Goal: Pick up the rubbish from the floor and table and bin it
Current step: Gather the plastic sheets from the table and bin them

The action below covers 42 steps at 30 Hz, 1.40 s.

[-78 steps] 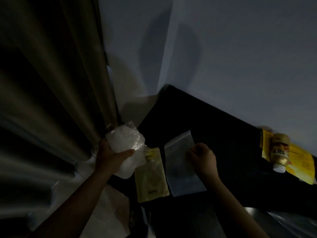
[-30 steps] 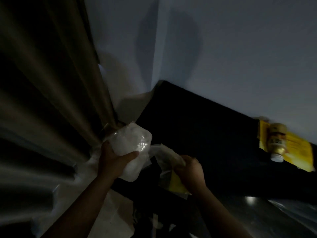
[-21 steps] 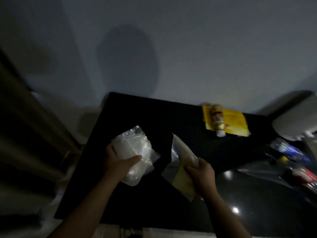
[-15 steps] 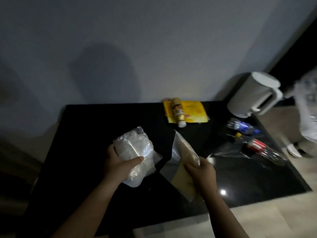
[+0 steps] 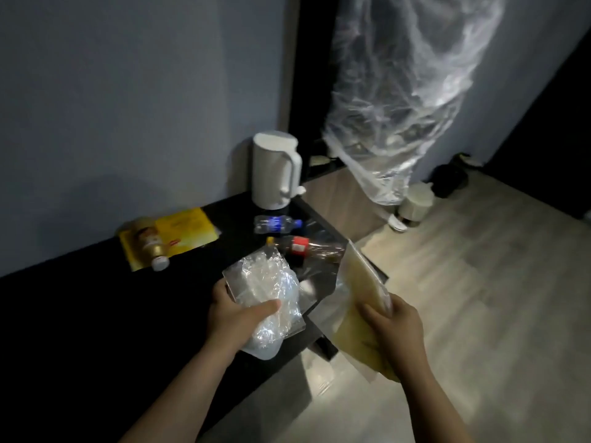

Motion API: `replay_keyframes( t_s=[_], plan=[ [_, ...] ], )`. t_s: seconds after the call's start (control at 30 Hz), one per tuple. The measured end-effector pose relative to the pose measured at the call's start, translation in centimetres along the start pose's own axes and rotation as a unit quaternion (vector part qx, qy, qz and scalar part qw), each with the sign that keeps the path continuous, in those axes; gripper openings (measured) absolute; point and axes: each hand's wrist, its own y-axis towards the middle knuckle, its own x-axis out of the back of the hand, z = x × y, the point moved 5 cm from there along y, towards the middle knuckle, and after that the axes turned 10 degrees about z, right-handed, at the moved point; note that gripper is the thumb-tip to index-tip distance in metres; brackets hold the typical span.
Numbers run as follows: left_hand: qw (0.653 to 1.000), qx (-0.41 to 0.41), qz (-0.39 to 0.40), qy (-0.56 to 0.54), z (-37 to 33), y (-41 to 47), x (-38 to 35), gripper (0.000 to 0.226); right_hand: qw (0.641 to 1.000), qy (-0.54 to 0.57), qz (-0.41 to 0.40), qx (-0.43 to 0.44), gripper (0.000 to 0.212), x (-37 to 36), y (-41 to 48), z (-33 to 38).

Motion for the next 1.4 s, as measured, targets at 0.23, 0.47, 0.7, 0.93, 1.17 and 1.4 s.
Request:
replay_keyframes(
  t_s=[0.23, 0.47, 0.7, 0.93, 1.17, 1.4],
  plan=[
    [0.987, -0.042, 0.152, 0.042, -4.9, 2.4, -15.4, 0.102, 0.987, 0.031, -0.153, -0.046, 0.014, 12.6, 0.0, -4.9],
    [0.956, -0.078, 0.276, 0.061, -10.0, 6.3, -28.7, 0.111, 0.95, 0.009, -0.295, -0.098, 0.015, 21.8, 2.8, -7.4],
    [0.927, -0.092, 0.35, 0.102, -14.8, 10.1, -38.8, 0.121, 0.934, 0.022, -0.339, -0.111, 0.009, 27.6, 6.8, -8.2],
    [0.908, -0.114, 0.381, 0.135, -16.3, 12.3, -49.4, 0.101, 0.912, 0.046, -0.378, -0.151, 0.008, 34.3, 10.5, -12.5],
    [0.905, -0.135, 0.369, 0.162, -20.0, 13.9, -62.6, 0.11, 0.903, 0.101, -0.392, -0.146, 0.006, 44.8, 17.5, -17.2],
    [0.913, -0.144, 0.35, 0.15, -24.0, 15.0, -74.3, 0.105, 0.904, 0.1, -0.392, -0.137, 0.006, 56.2, 23.8, -20.5]
  ],
)
